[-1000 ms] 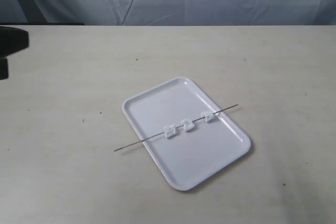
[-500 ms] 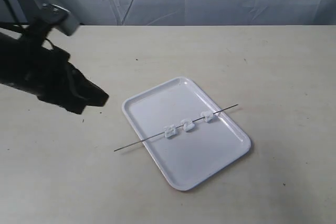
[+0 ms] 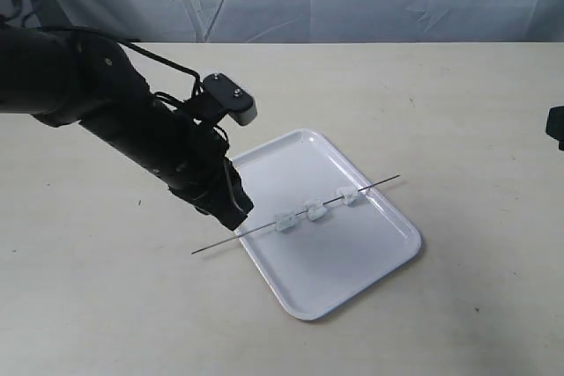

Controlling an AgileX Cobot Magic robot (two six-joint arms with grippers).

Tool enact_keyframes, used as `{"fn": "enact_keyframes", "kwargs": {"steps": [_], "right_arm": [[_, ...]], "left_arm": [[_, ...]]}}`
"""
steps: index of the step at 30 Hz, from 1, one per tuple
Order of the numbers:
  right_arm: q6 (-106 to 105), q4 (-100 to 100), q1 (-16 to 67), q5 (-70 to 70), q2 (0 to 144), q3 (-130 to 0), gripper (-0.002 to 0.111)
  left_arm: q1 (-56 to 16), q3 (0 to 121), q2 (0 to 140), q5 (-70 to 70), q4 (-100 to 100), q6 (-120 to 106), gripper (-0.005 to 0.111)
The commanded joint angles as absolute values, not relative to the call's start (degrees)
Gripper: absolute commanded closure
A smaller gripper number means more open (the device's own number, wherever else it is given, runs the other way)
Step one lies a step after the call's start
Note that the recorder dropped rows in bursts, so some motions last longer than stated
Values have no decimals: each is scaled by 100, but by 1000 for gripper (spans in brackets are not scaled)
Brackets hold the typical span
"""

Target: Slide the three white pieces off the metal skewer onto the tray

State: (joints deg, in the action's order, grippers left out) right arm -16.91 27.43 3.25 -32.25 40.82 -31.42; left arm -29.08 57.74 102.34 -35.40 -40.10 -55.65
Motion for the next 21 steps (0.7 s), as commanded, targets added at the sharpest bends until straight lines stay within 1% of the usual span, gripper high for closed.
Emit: {"fn": "enact_keyframes", "kwargs": {"steps": [1, 9, 13, 18, 21], "right_arm": [[-1837, 2928, 344, -3279, 4095, -3173, 78], [-2354, 3457, 344, -3425, 4095, -3173, 78], [-2377, 3465, 344, -3425, 4095, -3173, 78], [-2385, 3496, 344, -3436, 4095, -3173, 78], [-2385, 3496, 344, -3436, 4095, -3173, 78]], "left_arm": [[-2981, 6003, 10693, -3506, -3849, -5392, 81], [-3170, 6431, 11080, -3490, -3837, -5392, 81], [-3215, 6453, 11194, -3436, -3616, -5392, 81], [-3220, 6453, 11413, -2964, -3186, -4826, 81], [-3220, 6453, 11464, -3045, -3203, -4811, 81]]}}
